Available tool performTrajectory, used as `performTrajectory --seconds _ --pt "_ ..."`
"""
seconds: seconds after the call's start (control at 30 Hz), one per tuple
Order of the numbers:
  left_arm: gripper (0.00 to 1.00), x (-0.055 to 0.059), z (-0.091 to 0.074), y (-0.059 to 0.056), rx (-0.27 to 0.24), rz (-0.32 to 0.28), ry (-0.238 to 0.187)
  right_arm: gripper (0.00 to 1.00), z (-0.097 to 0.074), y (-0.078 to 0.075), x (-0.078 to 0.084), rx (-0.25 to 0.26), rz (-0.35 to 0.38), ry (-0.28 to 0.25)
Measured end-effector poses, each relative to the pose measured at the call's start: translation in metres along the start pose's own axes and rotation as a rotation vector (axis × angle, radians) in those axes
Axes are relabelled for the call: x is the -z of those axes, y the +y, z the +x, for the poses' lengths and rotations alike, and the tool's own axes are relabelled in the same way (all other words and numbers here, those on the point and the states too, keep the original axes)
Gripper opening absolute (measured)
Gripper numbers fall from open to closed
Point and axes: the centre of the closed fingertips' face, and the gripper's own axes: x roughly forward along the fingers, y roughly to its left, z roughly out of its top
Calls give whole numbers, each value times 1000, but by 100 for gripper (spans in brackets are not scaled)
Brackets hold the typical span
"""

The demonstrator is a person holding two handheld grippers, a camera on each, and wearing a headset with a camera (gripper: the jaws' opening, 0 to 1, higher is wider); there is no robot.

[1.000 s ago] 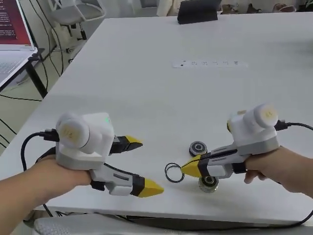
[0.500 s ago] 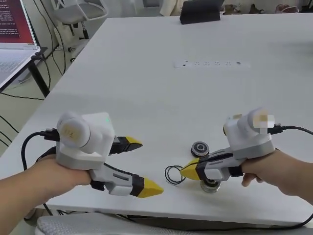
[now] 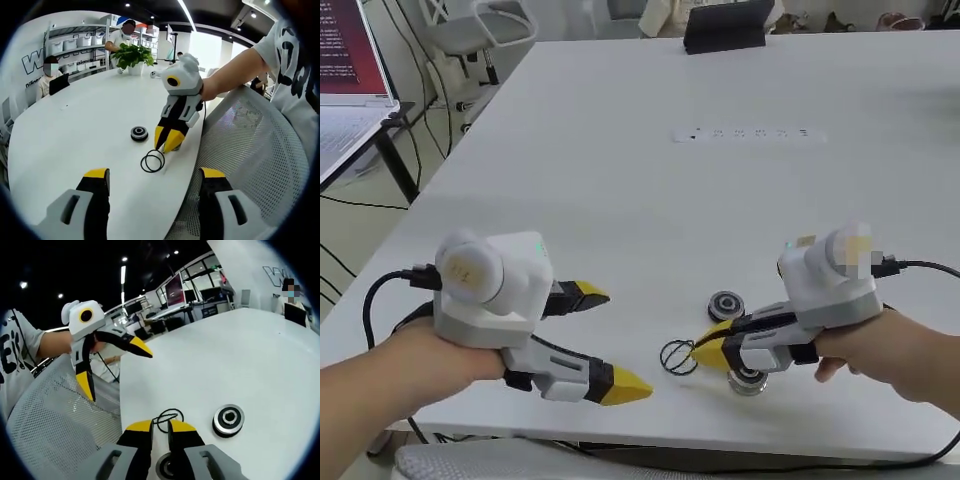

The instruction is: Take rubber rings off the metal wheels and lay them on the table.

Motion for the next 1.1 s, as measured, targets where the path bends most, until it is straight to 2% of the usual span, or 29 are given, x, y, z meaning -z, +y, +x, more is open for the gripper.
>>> performTrajectory --seconds 0.57,1.1 --pt "70 0 -3 1 -6 -1 -1 18 -13 -5 -7 45 -21 -30" --pt "68 -13 7 7 8 20 -3 21 -39 -16 -11 105 -18 -68"
